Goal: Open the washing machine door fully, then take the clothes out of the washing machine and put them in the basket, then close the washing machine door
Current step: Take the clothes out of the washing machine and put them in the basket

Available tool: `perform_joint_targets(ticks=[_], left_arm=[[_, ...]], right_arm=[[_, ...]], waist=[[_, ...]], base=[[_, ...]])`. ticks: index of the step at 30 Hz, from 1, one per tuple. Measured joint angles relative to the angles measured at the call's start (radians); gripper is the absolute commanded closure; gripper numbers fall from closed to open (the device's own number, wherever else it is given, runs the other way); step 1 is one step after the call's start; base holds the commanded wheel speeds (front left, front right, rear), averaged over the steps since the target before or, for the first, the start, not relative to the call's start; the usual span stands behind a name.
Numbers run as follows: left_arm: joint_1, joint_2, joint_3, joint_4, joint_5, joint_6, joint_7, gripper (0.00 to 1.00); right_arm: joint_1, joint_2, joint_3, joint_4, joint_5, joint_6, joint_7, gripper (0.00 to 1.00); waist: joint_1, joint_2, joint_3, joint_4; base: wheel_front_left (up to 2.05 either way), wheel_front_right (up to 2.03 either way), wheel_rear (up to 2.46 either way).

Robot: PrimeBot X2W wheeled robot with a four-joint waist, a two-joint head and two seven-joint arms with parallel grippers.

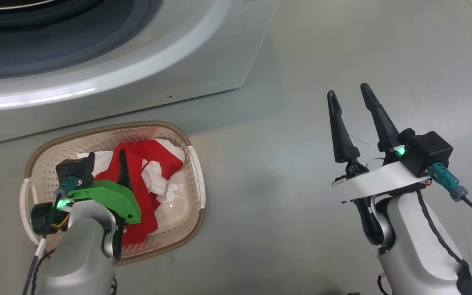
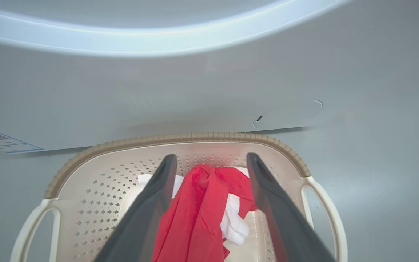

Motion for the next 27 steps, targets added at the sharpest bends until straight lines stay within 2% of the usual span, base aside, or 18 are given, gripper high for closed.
perform_joint_targets(ticks=[3, 8, 15, 27], left_arm=[[0.014, 0.000, -0.028, -0.029, 0.000, -0.026, 0.000, 0.00], [0.040, -0.001, -0.049, -0.077, 0.005, -0.026, -0.003, 0.00], [0.070, -0.001, -0.039, -0.252, 0.035, -0.007, -0.003, 0.00], [0.174, -0.001, -0.019, -0.452, 0.133, 0.018, -0.003, 0.00]], right_arm=[[0.018, 0.000, -0.014, 0.012, -0.012, 0.000, 0.000, 0.00], [0.041, 0.000, -0.033, 0.022, -0.028, 0.001, 0.000, 0.00], [0.085, 0.000, -0.064, 0.030, -0.048, 0.001, 0.000, 0.00], [0.146, 0.001, -0.085, 0.039, -0.060, -0.001, 0.000, 0.00]], waist=[[0.0000, 0.0000, -0.027, 0.009], [0.0000, 0.0000, -0.074, 0.027], [-0.0001, 0.0000, -0.152, 0.062], [0.0000, 0.0000, -0.264, 0.105]], base=[[0.00, 0.00, 0.00], [0.00, 0.00, 0.00], [0.00, 0.00, 0.00], [0.00, 0.00, 0.00]])
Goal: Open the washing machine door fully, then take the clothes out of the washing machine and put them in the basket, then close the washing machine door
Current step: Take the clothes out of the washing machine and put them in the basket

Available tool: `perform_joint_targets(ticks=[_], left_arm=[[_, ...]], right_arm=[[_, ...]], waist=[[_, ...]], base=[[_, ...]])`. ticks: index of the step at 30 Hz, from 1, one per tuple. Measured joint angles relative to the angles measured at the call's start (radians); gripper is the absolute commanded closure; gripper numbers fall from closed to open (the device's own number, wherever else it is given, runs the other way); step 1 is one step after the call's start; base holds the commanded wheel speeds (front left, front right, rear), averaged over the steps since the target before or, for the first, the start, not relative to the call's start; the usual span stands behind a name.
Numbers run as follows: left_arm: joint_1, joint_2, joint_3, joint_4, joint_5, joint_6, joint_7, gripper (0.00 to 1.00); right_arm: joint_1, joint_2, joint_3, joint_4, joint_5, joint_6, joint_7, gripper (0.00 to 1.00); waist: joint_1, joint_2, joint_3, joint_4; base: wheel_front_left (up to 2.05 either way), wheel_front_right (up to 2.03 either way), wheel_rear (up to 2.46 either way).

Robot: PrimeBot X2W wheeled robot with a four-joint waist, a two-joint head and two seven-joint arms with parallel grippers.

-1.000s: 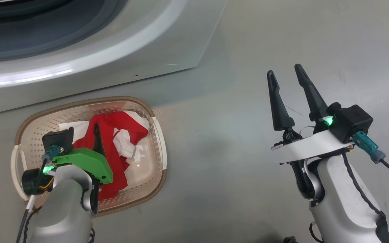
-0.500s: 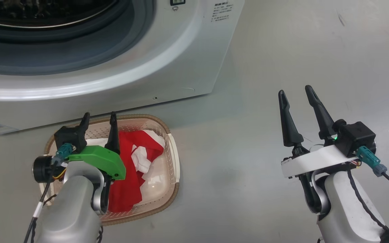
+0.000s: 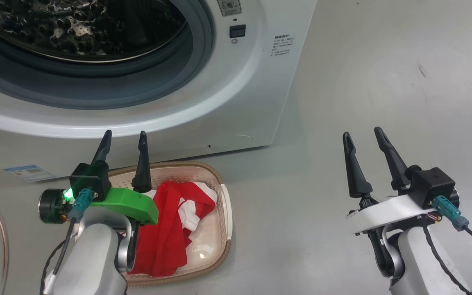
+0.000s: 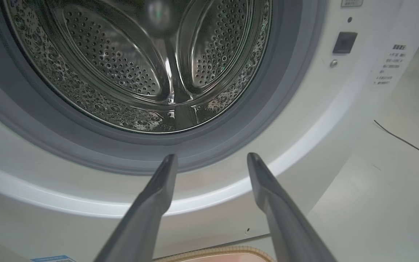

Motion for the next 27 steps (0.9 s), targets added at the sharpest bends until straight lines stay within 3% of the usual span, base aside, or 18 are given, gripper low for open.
perform_joint_targets(ticks=[27], left_arm=[[0.266, 0.013, 0.011, -0.196, 0.078, 0.010, 0.000, 0.00]], right_arm=[[0.146, 0.002, -0.002, -0.010, -0.007, -0.030, 0.000, 0.00]], waist=[[0.0000, 0.0000, -0.170, 0.045]], base=[[0.00, 0.00, 0.00]])
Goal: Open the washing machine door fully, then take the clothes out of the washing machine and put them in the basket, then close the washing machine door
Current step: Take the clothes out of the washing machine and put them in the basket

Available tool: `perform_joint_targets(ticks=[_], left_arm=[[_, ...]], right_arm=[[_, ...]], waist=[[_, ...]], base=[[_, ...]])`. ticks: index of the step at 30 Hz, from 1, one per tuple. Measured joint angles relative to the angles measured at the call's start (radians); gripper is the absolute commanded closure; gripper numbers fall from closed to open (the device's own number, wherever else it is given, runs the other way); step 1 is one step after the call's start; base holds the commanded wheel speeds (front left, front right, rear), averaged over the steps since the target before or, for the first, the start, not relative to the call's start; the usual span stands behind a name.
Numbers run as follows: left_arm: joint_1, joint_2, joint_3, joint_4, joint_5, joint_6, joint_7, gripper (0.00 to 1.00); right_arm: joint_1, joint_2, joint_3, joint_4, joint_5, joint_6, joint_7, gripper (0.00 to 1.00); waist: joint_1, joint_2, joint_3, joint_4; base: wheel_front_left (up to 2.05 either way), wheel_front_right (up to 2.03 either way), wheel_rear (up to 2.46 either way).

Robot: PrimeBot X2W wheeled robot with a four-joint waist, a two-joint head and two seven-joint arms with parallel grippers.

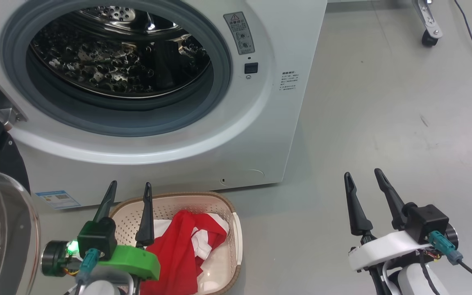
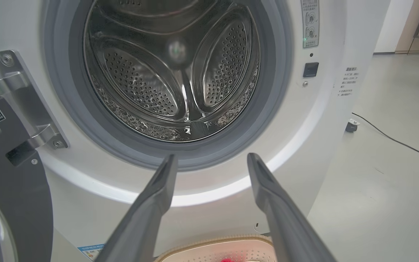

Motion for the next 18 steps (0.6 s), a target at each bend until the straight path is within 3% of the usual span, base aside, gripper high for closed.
perform_joint_targets(ticks=[18], left_arm=[[0.072, 0.006, 0.016, -0.084, 0.021, 0.007, 0.028, 0.00]], right_arm=[[0.032, 0.001, 0.020, -0.020, 0.013, -0.017, 0.000, 0.00]], waist=[[0.0000, 0.0000, -0.030, -0.009]], base=[[0.00, 0.00, 0.00]])
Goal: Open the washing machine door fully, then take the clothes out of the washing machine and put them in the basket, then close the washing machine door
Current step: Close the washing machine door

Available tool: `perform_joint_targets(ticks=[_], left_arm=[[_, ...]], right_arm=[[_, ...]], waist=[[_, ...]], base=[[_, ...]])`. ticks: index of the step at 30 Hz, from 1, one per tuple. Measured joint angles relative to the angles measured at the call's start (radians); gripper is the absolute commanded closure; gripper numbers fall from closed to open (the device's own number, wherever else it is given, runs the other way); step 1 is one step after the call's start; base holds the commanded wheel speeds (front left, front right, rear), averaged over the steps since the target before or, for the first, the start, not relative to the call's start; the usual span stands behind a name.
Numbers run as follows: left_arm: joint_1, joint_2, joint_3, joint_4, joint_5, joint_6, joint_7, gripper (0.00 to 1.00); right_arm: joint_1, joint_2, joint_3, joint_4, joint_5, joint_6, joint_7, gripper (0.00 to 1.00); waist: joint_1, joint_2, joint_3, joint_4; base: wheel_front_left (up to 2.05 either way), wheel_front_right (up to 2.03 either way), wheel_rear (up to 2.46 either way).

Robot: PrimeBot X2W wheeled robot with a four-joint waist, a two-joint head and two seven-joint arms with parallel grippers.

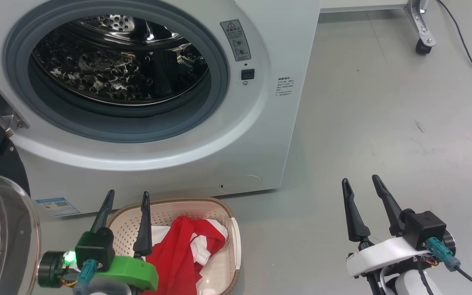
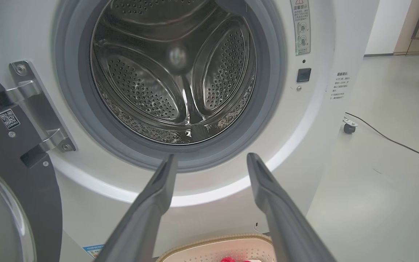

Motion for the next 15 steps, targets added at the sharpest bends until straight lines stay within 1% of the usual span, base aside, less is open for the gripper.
perform_joint_targets(ticks=[14, 15], left_arm=[[0.025, 0.000, 0.004, -0.044, 0.021, 0.000, 0.030, 0.00], [0.027, 0.000, 0.004, -0.048, 0.023, 0.000, 0.034, 0.00]], right_arm=[[0.003, 0.000, 0.010, -0.009, 0.001, -0.002, 0.000, 0.00], [0.004, 0.000, 0.010, -0.010, 0.001, -0.009, 0.000, 0.00]], waist=[[0.0000, 0.0000, -0.002, -0.002], [0.0000, 0.0000, -0.002, -0.002]], base=[[0.00, 0.00, 0.00], [-0.04, 0.08, -0.04]])
